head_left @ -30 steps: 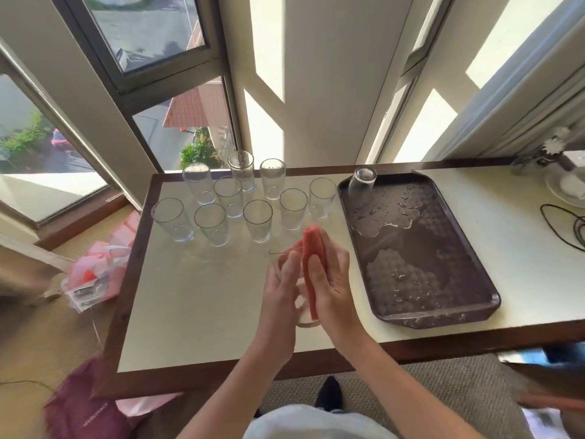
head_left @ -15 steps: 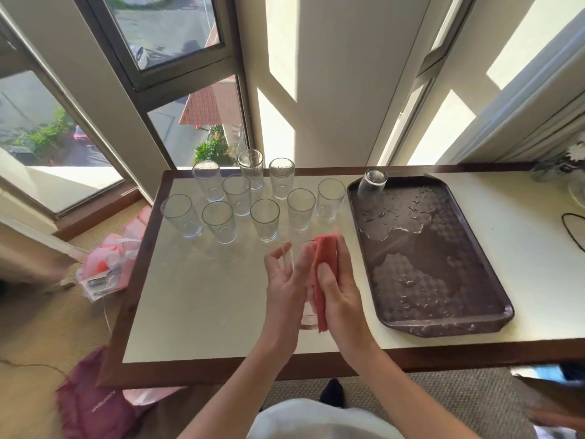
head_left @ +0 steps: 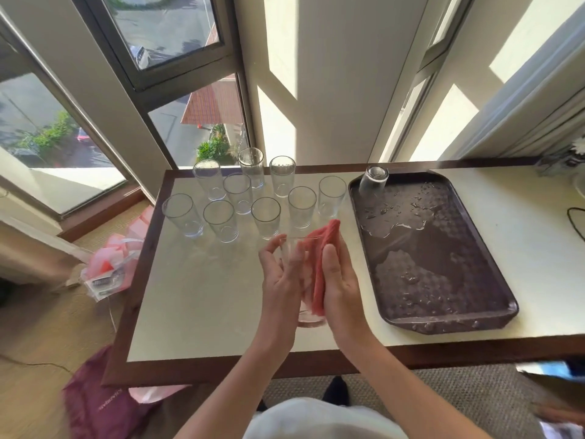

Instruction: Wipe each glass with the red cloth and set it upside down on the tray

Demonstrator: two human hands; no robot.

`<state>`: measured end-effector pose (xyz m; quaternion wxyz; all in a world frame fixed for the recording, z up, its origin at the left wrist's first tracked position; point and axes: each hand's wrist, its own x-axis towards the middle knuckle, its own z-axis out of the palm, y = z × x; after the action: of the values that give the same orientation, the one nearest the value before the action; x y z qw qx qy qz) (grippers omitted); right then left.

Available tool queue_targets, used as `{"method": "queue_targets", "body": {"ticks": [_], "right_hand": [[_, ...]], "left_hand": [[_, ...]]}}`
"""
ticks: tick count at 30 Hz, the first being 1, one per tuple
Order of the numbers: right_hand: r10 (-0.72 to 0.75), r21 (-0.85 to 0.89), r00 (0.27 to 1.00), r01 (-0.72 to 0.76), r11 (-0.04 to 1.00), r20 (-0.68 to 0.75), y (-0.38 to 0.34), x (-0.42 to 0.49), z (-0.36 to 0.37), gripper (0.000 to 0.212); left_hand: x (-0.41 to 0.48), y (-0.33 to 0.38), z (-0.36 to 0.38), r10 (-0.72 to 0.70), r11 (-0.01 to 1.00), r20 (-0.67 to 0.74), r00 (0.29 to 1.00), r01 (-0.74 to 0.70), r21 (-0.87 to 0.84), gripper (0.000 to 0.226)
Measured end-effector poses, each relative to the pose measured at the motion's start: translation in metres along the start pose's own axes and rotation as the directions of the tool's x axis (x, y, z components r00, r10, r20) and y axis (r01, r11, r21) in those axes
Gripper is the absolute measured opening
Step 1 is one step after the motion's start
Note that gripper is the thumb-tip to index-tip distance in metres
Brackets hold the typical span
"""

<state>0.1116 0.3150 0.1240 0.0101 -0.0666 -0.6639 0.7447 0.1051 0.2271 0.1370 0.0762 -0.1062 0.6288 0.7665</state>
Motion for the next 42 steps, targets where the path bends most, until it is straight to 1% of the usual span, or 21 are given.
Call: {"method": "queue_targets", "body": {"ticks": [3, 7, 9, 11, 12, 14, 15, 18, 21, 23, 26, 27, 29, 31, 33, 36, 37, 38, 40, 41, 42], "right_hand": [[0.039, 0.022, 0.999, -0.039, 0.999, -0.016, -0.009, 0.008, 0.003, 0.055], [-0.13, -0.258, 0.991, 0.123, 0.958, -0.01, 0.003, -0.02, 0.006, 0.06], [-0.188, -0.323, 0.982, 0.188, 0.928, 0.032, 0.007, -0.029, 0.004, 0.062], [-0.159, -0.257, 0.986, 0.164, 0.952, 0.042, 0.003, -0.022, 0.001, 0.058], [-0.11, -0.166, 0.994, 0.112, 0.98, 0.025, -0.002, -0.016, -0.001, 0.053], [0.002, 0.007, 1.0, -0.002, 1.0, -0.021, -0.016, -0.004, -0.001, 0.047], [0.022, 0.035, 0.999, -0.021, 0.999, -0.031, -0.023, 0.0, -0.001, 0.048], [-0.022, 0.025, 1.0, 0.023, 0.999, -0.013, -0.024, -0.006, 0.003, 0.054], [-0.113, -0.201, 0.993, 0.117, 0.973, 0.032, -0.003, -0.023, 0.003, 0.064], [-0.118, -0.252, 0.992, 0.126, 0.959, 0.047, 0.001, -0.029, 0.004, 0.061], [0.0, -0.082, 0.998, 0.005, 0.997, 0.061, -0.009, -0.018, 0.001, 0.046], [0.062, -0.006, 0.997, -0.062, 0.998, 0.054, -0.012, -0.011, 0.0, 0.044], [0.147, 0.066, 0.987, -0.151, 0.986, 0.065, -0.018, 0.004, -0.002, 0.051], [0.134, 0.076, 0.986, -0.142, 0.987, 0.1, -0.022, 0.007, 0.0, 0.056], [0.069, 0.06, 0.992, -0.075, 0.995, 0.104, -0.018, 0.0, 0.006, 0.053], [-0.079, -0.164, 0.994, 0.091, 0.982, 0.082, 0.003, -0.024, 0.015, 0.059], [-0.117, -0.212, 0.99, 0.132, 0.968, 0.082, 0.007, -0.03, 0.017, 0.061], [-0.137, -0.228, 0.987, 0.154, 0.961, 0.086, 0.008, -0.032, 0.018, 0.061], [-0.087, -0.136, 0.993, 0.097, 0.986, 0.074, 0.001, -0.022, 0.015, 0.057], [-0.024, -0.045, 0.997, 0.027, 0.999, 0.072, -0.006, -0.014, 0.012, 0.057], [0.045, 0.04, 0.996, -0.048, 0.998, 0.074, -0.013, -0.005, 0.009, 0.057]], "left_hand": [[0.002, 0.0, 0.001, -0.01, 0.999, 0.032, 0.999, 0.011, -0.033, 0.065], [0.01, 0.004, -0.003, 0.003, 1.0, -0.034, 0.999, -0.003, 0.013, 0.067], [0.011, 0.005, -0.006, 0.002, 1.0, -0.05, 0.999, -0.001, 0.008, 0.065], [0.007, 0.005, -0.004, -0.033, 0.999, -0.044, 0.998, 0.033, -0.011, 0.056], [0.004, 0.004, -0.002, -0.048, 0.998, -0.034, 0.998, 0.047, -0.028, 0.054], [-0.002, 0.002, 0.002, -0.034, 0.998, -0.011, 0.999, 0.034, -0.045, 0.065], [-0.003, 0.0, 0.002, -0.028, 0.999, 0.001, 1.0, 0.028, -0.037, 0.07], [0.001, 0.001, -0.002, -0.021, 0.999, 0.003, 1.0, 0.021, -0.035, 0.065], [0.007, 0.004, -0.008, -0.013, 0.998, -0.019, 1.0, 0.012, -0.054, 0.067], [0.005, 0.005, -0.011, -0.03, 0.997, -0.063, 0.998, 0.025, -0.077, 0.059], [-0.004, 0.004, -0.008, -0.046, 0.997, -0.048, 0.998, 0.043, -0.062, 0.038], [-0.007, 0.003, -0.006, -0.034, 0.998, -0.035, 0.999, 0.032, -0.061, 0.04], [-0.009, 0.001, -0.002, 0.002, 0.998, -0.02, 1.0, -0.003, -0.058, 0.056], [-0.007, 0.001, -0.003, 0.046, 0.999, -0.025, 0.999, -0.046, -0.026, 0.072], [-0.001, 0.003, -0.006, 0.058, 0.998, -0.059, 0.997, -0.059, -0.018, 0.075], [0.007, 0.006, -0.016, 0.053, 0.996, -0.133, 0.99, -0.062, -0.059, 0.084], [0.006, 0.007, -0.019, 0.05, 0.995, -0.151, 0.987, -0.063, -0.079, 0.083], [0.004, 0.007, -0.019, 0.045, 0.994, -0.162, 0.986, -0.06, -0.087, 0.074], [-0.002, 0.004, -0.015, 0.024, 0.997, -0.133, 0.991, -0.033, -0.072, 0.049], [-0.005, 0.003, -0.011, 0.016, 0.998, -0.102, 0.995, -0.022, -0.062, 0.047], [-0.007, 0.002, -0.009, 0.022, 0.999, -0.081, 0.996, -0.025, -0.041, 0.055]]}}
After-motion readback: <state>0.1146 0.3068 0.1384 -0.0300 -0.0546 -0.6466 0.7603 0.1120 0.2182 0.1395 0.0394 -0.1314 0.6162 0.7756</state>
